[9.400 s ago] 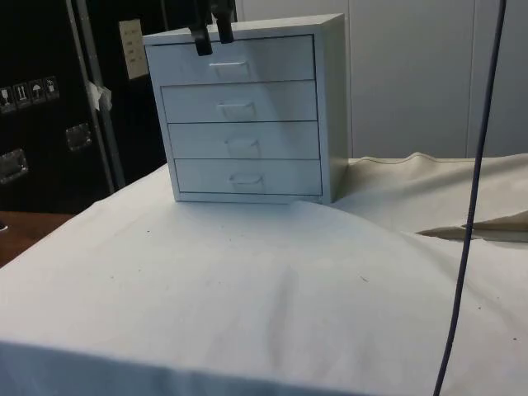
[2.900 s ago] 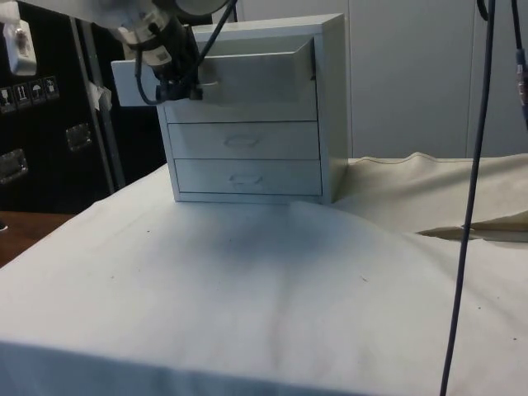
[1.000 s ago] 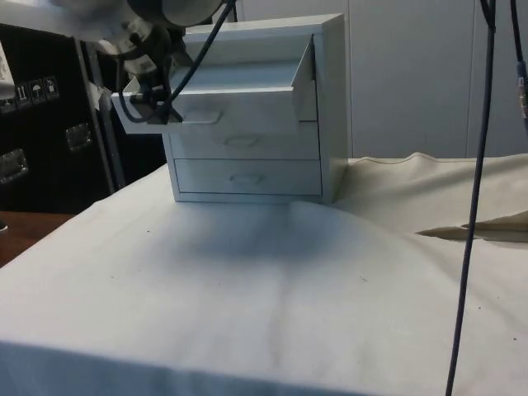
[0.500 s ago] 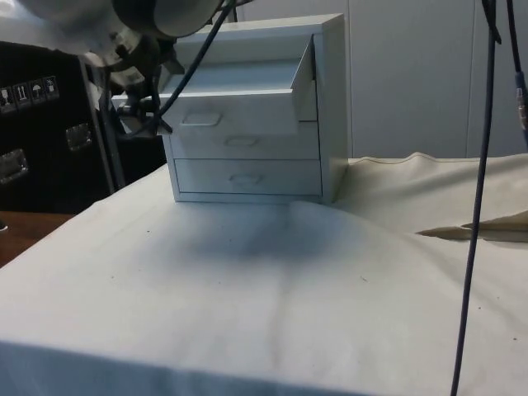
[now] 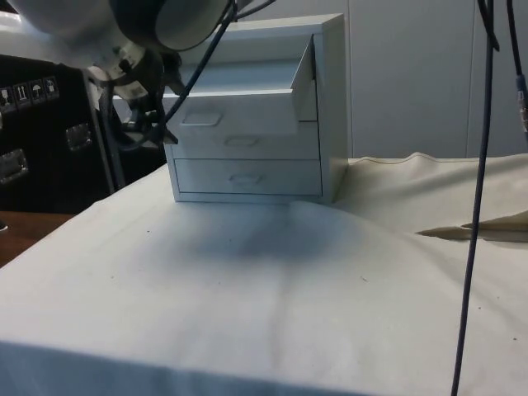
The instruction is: Open the drawer, then close it.
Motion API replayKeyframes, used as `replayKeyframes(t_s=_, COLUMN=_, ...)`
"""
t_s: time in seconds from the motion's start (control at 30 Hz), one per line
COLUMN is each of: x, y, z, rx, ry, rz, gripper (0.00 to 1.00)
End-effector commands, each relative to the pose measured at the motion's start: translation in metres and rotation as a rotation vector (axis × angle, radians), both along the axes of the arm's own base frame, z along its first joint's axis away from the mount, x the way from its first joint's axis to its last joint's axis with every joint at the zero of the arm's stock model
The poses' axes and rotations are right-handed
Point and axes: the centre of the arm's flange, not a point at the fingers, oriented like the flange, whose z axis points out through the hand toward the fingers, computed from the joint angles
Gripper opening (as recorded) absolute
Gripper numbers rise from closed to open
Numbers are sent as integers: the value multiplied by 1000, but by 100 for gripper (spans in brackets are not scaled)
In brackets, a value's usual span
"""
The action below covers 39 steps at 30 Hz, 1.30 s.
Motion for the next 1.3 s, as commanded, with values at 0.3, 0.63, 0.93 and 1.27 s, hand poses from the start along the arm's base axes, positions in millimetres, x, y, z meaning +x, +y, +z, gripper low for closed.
replayKeyframes(t_s=0.3, x=0, y=-1, z=-2, rx=18, ry=-2, rz=2, gripper=28)
replayKeyframes(t_s=0.63, x=1, y=-14, z=-8, rx=4, ry=6, rz=-10, gripper=0)
replayKeyframes(t_s=0.93, x=2, y=-33, z=-17, rx=-11, ry=17, rz=-34, gripper=0)
replayKeyframes(t_s=1.27, x=5, y=-55, z=-13, rx=-4, ry=10, rz=-46, gripper=0)
